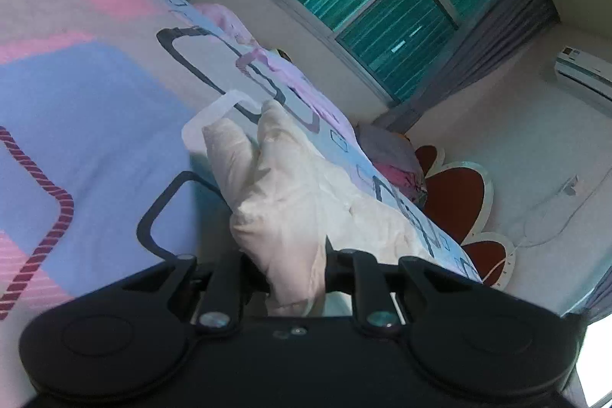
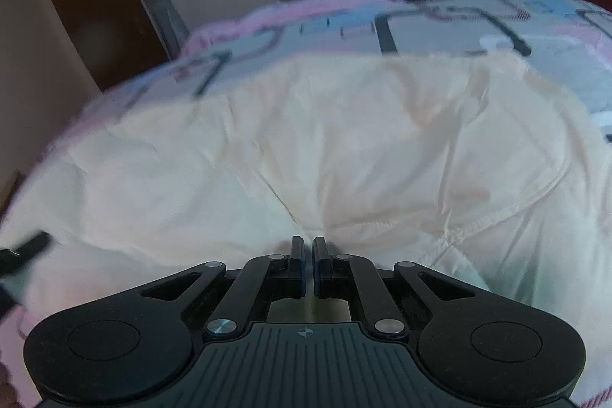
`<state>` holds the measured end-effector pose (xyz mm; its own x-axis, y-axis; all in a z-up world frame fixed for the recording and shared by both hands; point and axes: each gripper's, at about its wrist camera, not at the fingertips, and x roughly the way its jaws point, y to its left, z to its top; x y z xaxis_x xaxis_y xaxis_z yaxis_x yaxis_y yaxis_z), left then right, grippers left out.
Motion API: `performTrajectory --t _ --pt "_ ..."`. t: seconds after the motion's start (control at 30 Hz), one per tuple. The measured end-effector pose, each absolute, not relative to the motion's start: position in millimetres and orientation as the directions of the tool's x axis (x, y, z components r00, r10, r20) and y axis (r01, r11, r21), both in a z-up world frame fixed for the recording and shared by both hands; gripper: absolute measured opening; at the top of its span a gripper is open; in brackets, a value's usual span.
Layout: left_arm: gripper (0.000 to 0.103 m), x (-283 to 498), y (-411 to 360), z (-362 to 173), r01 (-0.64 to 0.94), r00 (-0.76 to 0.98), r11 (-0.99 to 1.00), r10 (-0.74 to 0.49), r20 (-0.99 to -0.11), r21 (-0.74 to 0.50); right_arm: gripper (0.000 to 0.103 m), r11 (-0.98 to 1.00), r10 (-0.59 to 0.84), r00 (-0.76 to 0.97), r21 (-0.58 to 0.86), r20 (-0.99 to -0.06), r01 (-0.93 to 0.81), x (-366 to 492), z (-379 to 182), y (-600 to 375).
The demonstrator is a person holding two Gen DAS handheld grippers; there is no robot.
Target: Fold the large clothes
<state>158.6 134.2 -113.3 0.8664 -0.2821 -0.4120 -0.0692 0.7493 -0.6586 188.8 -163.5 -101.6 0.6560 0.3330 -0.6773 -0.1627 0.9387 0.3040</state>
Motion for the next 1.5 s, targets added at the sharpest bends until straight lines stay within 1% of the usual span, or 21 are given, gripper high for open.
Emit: performTrajectory --t 0.1,0.2,0.3,0.37,0.43,0.47,0.5,0.57,0.63,0.7,0.77,0.83,0.87,0.93,0.97,1.0,1.07,1.1,1.3,1.4,1.5 --pt "0.017 158 129 -107 -0.039 0.864 0.773 -0.292 -0.410 -0.633 0.006 0.933 0.344 0.669 0.323 -0.659 -0.161 170 -87 -169" --pt "0.017 158 126 -103 -0.015 0.865 0.789 -0.297 -0.403 -0.614 0.006 0.916 0.374 0.651 0.373 -0.661 -0.148 151 -83 -175" --pt "0.017 155 122 -94 0.007 0.870 0.806 -0.297 -0.394 -0.592 0.006 0.918 0.378 0.610 0.369 -0.696 -0.147 149 -92 -172" --pt "0.017 148 114 -85 0.031 0.873 0.822 -0.300 -0.386 -0.568 0.006 0.926 0.367 0.561 0.347 -0.742 -0.146 154 -110 -167" --pt "0.017 145 103 -76 0.065 0.875 0.843 -0.305 -0.376 -0.534 0.006 0.926 0.369 0.545 0.349 -0.753 -0.145 158 -120 -166" --pt "0.017 142 97 -71 0.080 0.880 0.858 -0.300 -0.368 -0.508 0.006 0.921 0.378 0.552 0.363 -0.743 -0.142 159 -117 -170" --pt "0.017 140 92 -66 0.090 0.885 0.869 -0.294 -0.361 -0.487 0.006 0.910 0.398 0.579 0.389 -0.712 -0.147 158 -110 -176" --pt "0.017 137 82 -56 0.096 0.892 0.887 -0.279 -0.356 -0.453 0.006 0.901 0.414 0.623 0.395 -0.664 -0.178 161 -94 -188" --pt "0.017 136 70 -46 0.094 0.897 0.906 -0.258 -0.360 -0.413 0.006 0.893 0.431 0.629 0.407 -0.647 -0.193 170 -87 -202" --pt "0.017 133 56 -35 0.104 0.901 0.921 -0.247 -0.356 -0.375 0.006 0.880 0.454 0.618 0.433 -0.642 -0.197 179 -91 -213" --pt "0.017 133 39 -25 0.120 0.902 0.934 -0.244 -0.355 -0.336 0.006 0.852 0.507 0.579 0.472 -0.639 -0.227 189 -104 -217" --pt "0.017 132 23 -15 0.138 0.903 0.941 -0.248 -0.351 -0.308 0.005 0.827 0.553 0.494 0.514 -0.671 -0.228 198 -127 -216" --pt "0.017 133 11 -10 0.159 0.897 0.942 -0.263 -0.357 -0.295 0.005 0.820 0.563 0.489 0.526 -0.667 -0.226 200 -136 -217" --pt "0.017 134 -13 -1 0.194 0.890 0.946 -0.281 -0.360 -0.260 0.006 0.813 0.571 0.484 0.537 -0.663 -0.225 202 -135 -217" --pt "0.017 135 -23 2 0.213 0.887 0.946 -0.292 -0.356 -0.246 0.006 0.799 0.578 0.515 0.568 -0.633 -0.198 199 -128 -228" --pt "0.017 137 -33 6 0.229 0.885 0.946 -0.301 -0.354 -0.231 0.006 0.780 0.581 0.571 0.598 -0.580 -0.186 192 -118 -243" --pt "0.017 142 -56 12 0.262 0.879 0.944 -0.319 -0.355 -0.200 0.006 0.776 0.557 0.642 0.606 -0.528 -0.175 180 -102 -274" --pt "0.017 145 -67 13 0.279 0.873 0.941 -0.332 -0.356 -0.193 0.006 0.780 0.539 0.663 0.604 -0.519 -0.161 177 -97 -291" --pt "0.017 171 -151 4 0.399 0.818 0.903 -0.430 -0.383 -0.160 0.006 0.794 0.364 0.777 0.608 -0.513 0.029 159 -83 -417" --pt "0.017 189 -197 -11 0.462 0.764 0.874 -0.479 -0.432 -0.153 0.006 0.787 0.311 0.793 0.610 -0.523 0.093 142 -84 -461" --pt "0.017 212 -240 -37 0.509 0.696 0.849 -0.504 -0.512 -0.144 0.006 0.775 0.270 0.804 0.615 -0.530 0.145 129 -85 -491"
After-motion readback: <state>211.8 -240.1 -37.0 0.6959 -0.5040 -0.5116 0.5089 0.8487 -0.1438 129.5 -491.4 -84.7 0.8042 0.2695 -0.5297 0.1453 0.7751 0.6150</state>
